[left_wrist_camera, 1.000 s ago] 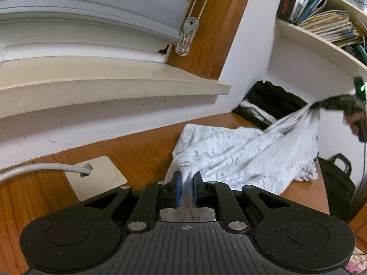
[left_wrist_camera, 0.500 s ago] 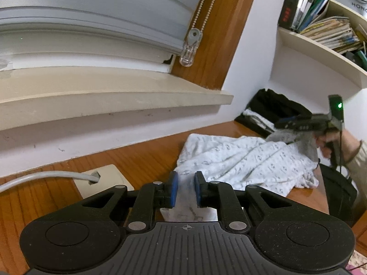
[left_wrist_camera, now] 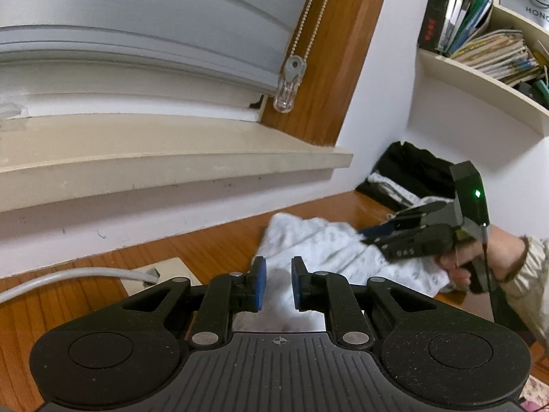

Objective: Fold clothes

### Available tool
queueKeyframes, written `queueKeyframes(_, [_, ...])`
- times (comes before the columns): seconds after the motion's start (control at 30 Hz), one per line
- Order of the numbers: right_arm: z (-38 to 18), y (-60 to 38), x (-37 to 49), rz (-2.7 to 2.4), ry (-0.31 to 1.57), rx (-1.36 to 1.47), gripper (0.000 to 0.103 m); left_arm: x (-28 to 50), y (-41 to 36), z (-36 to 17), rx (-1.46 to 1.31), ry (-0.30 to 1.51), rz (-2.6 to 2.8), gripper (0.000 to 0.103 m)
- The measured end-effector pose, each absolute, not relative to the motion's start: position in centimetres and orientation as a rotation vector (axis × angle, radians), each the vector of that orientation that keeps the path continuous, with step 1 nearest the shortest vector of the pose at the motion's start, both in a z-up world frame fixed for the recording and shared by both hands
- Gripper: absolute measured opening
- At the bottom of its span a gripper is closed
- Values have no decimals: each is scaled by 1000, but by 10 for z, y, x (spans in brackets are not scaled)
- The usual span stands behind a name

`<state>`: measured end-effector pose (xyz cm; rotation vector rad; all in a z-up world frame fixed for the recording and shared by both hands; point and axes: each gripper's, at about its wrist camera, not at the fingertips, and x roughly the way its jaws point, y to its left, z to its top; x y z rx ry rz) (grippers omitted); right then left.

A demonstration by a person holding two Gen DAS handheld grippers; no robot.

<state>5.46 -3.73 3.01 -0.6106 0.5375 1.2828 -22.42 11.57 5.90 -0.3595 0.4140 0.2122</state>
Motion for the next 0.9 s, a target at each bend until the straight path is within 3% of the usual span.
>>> queueKeyframes(0.37, [37,-20,-58,1672,457,-666,37,-234,109,79,-303,366,238,16])
queueKeyframes(0.4, [41,-22,-63,1674,446,-663,37,-234,108,79,-298,373,238,19])
queueKeyframes(0.43, [48,-25,-64,1673,431,-662,37,-233,107,79,-292,379,237,38])
queueKeyframes(0.5, [63,-33,-61,1653,391,-667,37,-228,105,76,-267,411,249,62])
queueKeyframes(0.7, [95,-54,1,1436,301,-680,50,-216,113,54,-273,547,287,66])
queueKeyframes(0.77, [98,-59,26,1379,318,-682,56,-213,115,47,-268,575,284,64])
queueKeyframes(0.8, [98,-59,38,1362,339,-683,57,-212,115,44,-260,580,277,48])
queueKeyframes(0.83, [97,-59,50,1344,359,-683,59,-212,114,43,-243,581,271,24])
queueKeyframes(0.9, [96,-69,68,1345,347,-667,59,-211,111,43,-227,587,251,19])
